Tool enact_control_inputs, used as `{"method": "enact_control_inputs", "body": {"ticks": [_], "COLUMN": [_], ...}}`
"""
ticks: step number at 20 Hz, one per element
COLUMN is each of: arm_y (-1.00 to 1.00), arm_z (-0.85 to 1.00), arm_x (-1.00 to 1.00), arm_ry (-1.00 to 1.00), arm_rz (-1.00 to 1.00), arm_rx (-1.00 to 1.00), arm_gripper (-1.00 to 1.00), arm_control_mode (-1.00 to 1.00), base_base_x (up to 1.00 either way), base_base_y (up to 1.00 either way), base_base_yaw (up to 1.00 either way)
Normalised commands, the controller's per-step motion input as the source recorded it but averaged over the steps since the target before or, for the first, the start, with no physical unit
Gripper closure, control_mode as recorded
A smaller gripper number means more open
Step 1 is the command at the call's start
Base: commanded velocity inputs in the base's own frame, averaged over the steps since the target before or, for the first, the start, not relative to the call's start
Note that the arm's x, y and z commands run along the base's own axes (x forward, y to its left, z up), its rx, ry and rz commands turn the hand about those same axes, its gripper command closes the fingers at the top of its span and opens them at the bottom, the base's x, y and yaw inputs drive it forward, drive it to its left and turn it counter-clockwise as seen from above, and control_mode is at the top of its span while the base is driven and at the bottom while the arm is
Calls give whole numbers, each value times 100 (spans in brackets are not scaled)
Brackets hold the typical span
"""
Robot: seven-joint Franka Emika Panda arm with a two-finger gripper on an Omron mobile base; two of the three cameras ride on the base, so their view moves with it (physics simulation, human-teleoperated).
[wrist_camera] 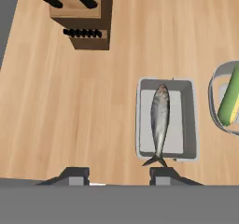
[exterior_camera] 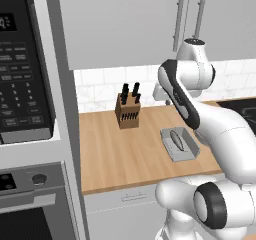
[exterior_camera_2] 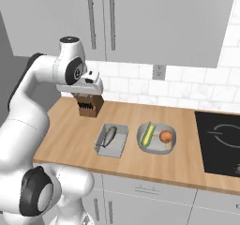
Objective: Take the meat container that has the fish and place it on the second highest rack of the freezer. Then take the vegetable container that has the onion and corn and place it on the highest rack of the freezer.
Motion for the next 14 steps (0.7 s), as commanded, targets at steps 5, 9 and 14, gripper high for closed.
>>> {"method": "enact_control_inputs", "body": {"ticks": [5,9,14], "arm_y": [-3,-8,-14], "arm_z": [-10,-44,-65], "arm_x": [-36,-92,-60], "arm_ry": [0,7,27], "arm_rz": [-7,-46,-69], "arm_rx": [2,17,14], "arm_gripper": [-100,-100,-100], "arm_control_mode": [-100,-100,-100], "base_base_x": [0,0,0], "base_base_y": [0,0,0], "base_base_yaw": [0,0,0]}}
